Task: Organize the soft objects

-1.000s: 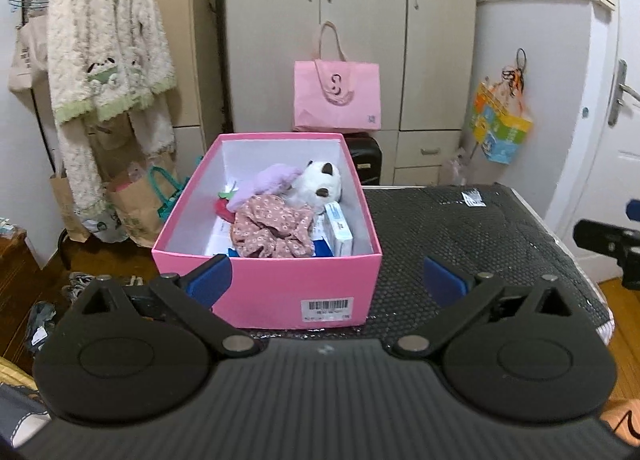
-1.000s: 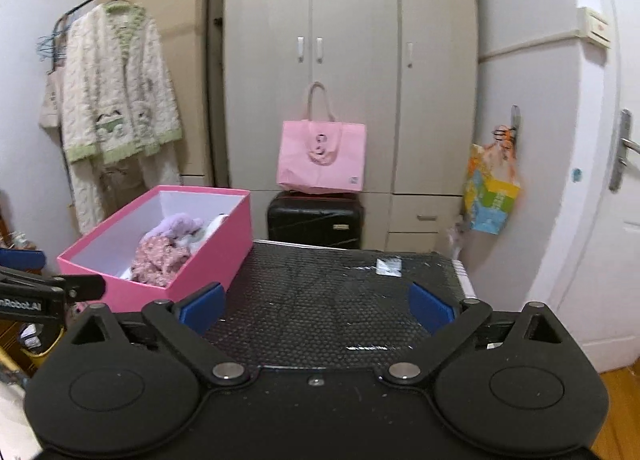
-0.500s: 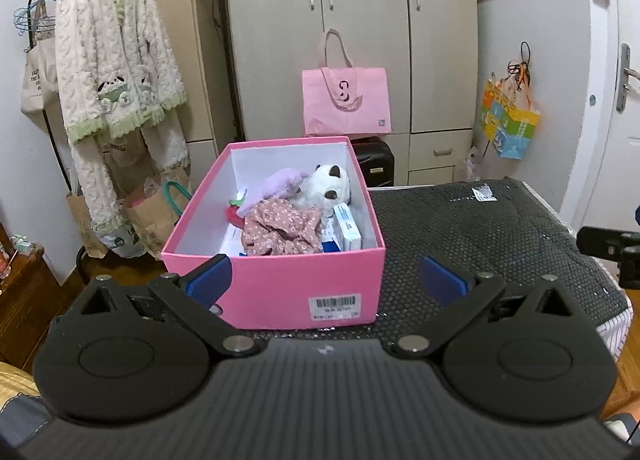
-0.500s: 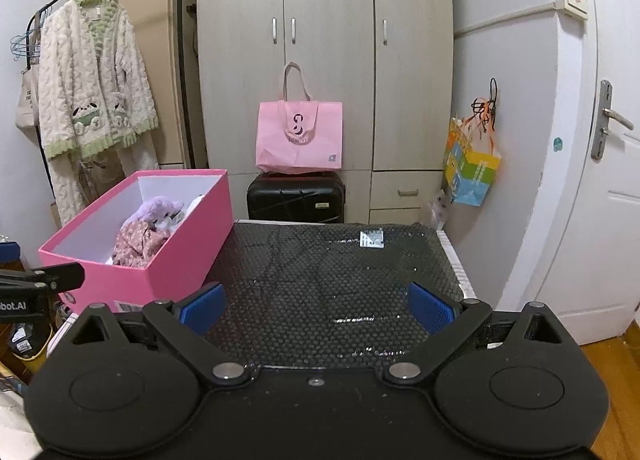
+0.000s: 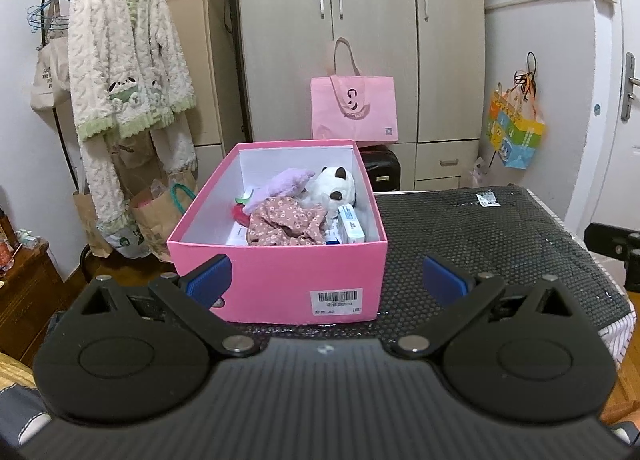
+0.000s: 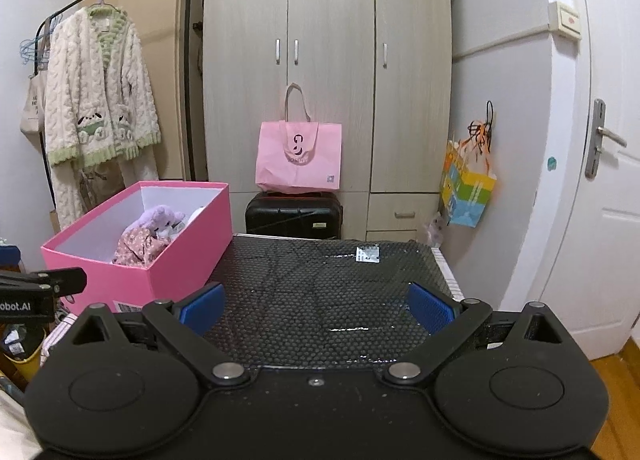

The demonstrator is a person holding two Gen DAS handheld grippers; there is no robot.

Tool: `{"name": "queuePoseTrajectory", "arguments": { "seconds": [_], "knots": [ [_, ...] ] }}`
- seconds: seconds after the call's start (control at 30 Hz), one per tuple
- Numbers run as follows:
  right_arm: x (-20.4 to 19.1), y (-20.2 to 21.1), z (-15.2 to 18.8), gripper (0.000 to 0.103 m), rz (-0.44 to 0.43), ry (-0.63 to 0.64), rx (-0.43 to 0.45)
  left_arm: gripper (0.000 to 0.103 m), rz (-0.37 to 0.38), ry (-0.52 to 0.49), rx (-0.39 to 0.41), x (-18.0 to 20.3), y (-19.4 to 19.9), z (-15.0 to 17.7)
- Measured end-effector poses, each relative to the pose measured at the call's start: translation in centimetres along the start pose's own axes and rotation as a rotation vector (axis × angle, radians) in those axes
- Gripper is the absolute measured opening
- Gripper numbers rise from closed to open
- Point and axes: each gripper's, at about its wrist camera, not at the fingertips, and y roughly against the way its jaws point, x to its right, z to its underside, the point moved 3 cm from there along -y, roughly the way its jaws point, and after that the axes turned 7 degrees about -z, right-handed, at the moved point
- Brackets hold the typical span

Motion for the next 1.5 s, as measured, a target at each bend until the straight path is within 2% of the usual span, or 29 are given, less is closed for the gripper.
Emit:
{"name": "queuePoseTrajectory", "arguments": {
  "seconds": [0.43, 0.97, 1.13, 1.33, 1.5],
  "knots": [
    [0.5, 0.8, 0.8, 0.100, 0.059, 0.011, 0.084, 0.103, -0.004, 0.015, 0.024, -0.1, -0.4, 0.5],
    [0.9, 0.7, 1.4, 0.100, 0.086, 0.008, 0.099, 0.103, -0.022, -0.002, 0.030, 0.8, -0.4, 1.3],
    [0.6, 0.7, 1.5, 0.101, 0.083, 0.015, 0.108, 0.103, -0.036, -0.006, 0.054, 0.8, -0.2, 1.3],
    [0.6, 0.9, 1.5, 0.101, 0.078, 0.006, 0.140, 0.103, -0.064, -0.010, 0.126, 0.7, 0.4, 1.5],
    [1.1, 1.2, 1.4, 0.101, 0.071, -0.030, 0.162, 0.103, -0.058, 0.000, 0.140, 0.4, 0.5, 1.4]
  ]
}}
